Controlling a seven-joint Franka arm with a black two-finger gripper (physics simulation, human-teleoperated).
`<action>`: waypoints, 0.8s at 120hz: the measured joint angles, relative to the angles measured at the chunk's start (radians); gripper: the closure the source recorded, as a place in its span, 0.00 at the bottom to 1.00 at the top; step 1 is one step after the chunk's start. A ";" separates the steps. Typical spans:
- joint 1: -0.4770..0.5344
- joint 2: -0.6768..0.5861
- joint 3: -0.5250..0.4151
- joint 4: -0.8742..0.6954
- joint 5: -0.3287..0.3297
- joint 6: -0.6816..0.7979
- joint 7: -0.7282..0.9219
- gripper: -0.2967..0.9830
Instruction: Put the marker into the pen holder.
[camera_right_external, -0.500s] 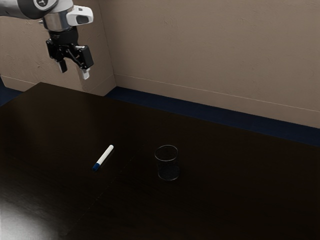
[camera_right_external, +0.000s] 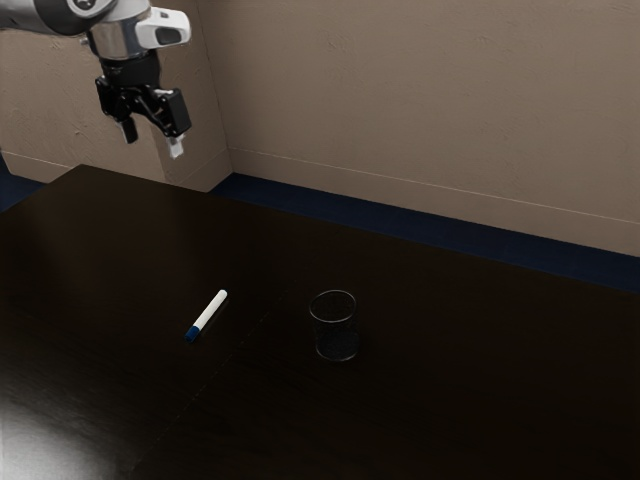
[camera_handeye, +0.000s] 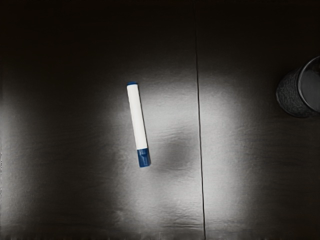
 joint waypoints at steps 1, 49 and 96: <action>0.000 -0.002 -0.001 -0.001 0.000 -0.001 -0.002 0.23; 0.094 0.173 0.120 -0.425 -0.022 0.368 -0.057 0.23; 0.139 0.504 0.071 -0.113 -0.051 0.478 -0.019 0.23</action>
